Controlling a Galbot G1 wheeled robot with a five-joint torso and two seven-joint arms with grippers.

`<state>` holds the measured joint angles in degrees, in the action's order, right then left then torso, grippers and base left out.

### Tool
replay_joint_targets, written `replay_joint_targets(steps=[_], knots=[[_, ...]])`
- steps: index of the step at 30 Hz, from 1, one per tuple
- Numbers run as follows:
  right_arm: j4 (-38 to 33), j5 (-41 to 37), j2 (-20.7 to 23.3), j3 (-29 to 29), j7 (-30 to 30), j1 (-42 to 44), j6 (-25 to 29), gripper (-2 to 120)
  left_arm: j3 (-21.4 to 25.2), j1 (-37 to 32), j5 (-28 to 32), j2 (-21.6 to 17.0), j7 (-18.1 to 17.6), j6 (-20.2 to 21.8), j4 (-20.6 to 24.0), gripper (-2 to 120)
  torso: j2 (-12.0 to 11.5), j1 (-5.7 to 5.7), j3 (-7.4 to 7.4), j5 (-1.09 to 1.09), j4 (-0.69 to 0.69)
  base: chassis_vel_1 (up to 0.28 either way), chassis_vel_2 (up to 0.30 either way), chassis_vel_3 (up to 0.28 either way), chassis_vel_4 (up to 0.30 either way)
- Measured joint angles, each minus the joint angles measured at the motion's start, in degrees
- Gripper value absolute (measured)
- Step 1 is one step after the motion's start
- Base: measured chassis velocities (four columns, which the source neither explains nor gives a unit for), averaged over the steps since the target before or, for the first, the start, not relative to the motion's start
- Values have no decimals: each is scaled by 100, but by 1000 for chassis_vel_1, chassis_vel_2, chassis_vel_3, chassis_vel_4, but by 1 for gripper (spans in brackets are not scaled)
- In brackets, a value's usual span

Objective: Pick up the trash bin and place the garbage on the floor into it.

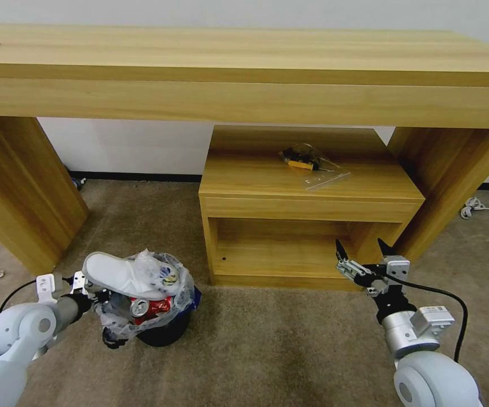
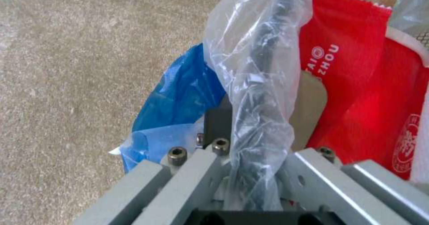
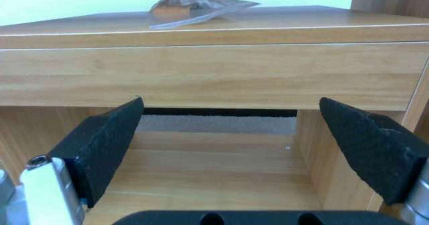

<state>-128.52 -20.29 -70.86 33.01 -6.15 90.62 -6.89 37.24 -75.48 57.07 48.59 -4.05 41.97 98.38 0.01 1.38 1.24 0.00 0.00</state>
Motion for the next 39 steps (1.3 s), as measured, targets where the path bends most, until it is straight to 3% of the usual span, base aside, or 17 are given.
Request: replay_joint_targets(steps=[13, 32, 35, 39], knots=[[-36, 19, -22, -47, -20, 39, -4, 100, 6, -50, -91, 10, 4, -9, 41, 0, 0, 0, 0, -3, -1, 0, 0, 0, 0], [-37, 51, -46, -141, -20, 105, 3, 100, 140, -91, -128, -60, 22, 35, 119, 65, -1, 1, 1, -3, -1, 0, 0, 0, 0], [-18, 26, -42, -164, -8, 98, -9, 100, 239, -147, -125, -103, 23, 30, 189, 81, 0, 1, 1, -1, -1, 0, 0, 0, 0], [-19, -127, -21, -181, -5, 18, -78, 100, 359, -278, -109, -168, 30, 27, 304, 94, -1, 1, 1, -2, -1, 0, 0, 0, 0]])
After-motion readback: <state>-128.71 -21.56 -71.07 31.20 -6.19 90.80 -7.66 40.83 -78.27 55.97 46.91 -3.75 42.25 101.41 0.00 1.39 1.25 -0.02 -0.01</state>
